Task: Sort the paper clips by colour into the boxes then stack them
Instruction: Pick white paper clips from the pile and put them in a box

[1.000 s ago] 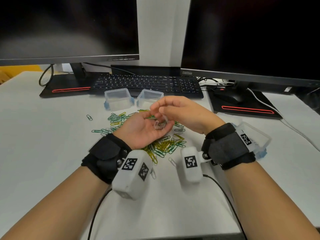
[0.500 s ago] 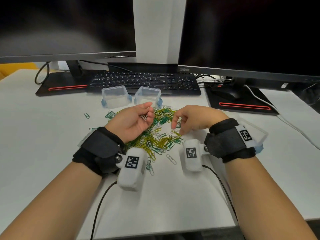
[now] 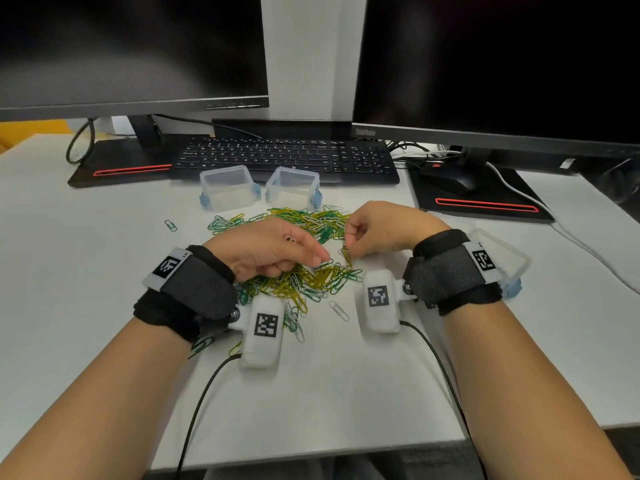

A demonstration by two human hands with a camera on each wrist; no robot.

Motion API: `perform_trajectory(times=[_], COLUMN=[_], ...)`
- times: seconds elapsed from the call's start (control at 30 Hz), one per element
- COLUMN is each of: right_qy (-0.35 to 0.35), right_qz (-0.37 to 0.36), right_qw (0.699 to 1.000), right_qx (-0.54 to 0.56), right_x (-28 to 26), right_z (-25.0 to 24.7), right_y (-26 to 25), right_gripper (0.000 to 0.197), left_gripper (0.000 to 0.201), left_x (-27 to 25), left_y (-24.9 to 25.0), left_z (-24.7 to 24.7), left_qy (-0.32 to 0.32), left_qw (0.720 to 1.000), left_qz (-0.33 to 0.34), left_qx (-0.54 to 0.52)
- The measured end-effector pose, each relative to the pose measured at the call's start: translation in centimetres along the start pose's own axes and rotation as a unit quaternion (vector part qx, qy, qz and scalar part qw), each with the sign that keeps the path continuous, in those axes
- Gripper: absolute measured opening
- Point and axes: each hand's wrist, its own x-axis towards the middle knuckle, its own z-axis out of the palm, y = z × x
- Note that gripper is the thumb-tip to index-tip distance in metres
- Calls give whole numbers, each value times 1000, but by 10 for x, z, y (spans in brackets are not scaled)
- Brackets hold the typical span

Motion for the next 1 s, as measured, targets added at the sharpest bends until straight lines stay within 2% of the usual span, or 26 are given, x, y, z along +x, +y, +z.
perform_trajectory(times=[0.17,0.33,0.37,0.4,0.47,0.5,0.53,0.63,0.7,0.77,0.87,1.0], right_qy=[55,48,59,69,66,54,41,37,50,60,48,48], right_qz=[2,46,65,81,94,91,84,48,22,-8,-30,-42], right_qw=[995,988,976,951,878,857,856,915,951,976,989,994], right_qx=[86,139,197,290,464,505,508,398,305,208,137,94], right_x=[1,2,2,4,6,7,9,12,13,11,10,11], right_z=[-3,-6,-5,-4,0,2,5,12,13,15,20,25], right_y=[-5,-7,-8,-10,-12,-13,-13,-17,-18,-17,-18,-21], right_gripper=[14,24,26,26,24,23,22,18,13,14,13,16], left_gripper=[16,22,22,22,19,16,15,10,6,20,31,27], left_x=[-3,-3,-1,0,2,1,1,-2,-3,-1,3,7], left_y=[1,1,-1,-2,-3,-2,-1,0,-2,-4,-7,-10], left_z=[4,1,-1,-1,-1,1,2,-2,-12,-23,-28,-25], left_qy=[-16,-44,-51,-57,-66,-66,-65,-34,23,89,132,110], left_qw=[990,970,968,966,962,960,960,974,993,992,975,966], left_qz=[-5,29,32,36,40,44,49,59,67,71,64,58], left_qx=[141,235,243,248,262,267,269,215,97,-47,-168,-227])
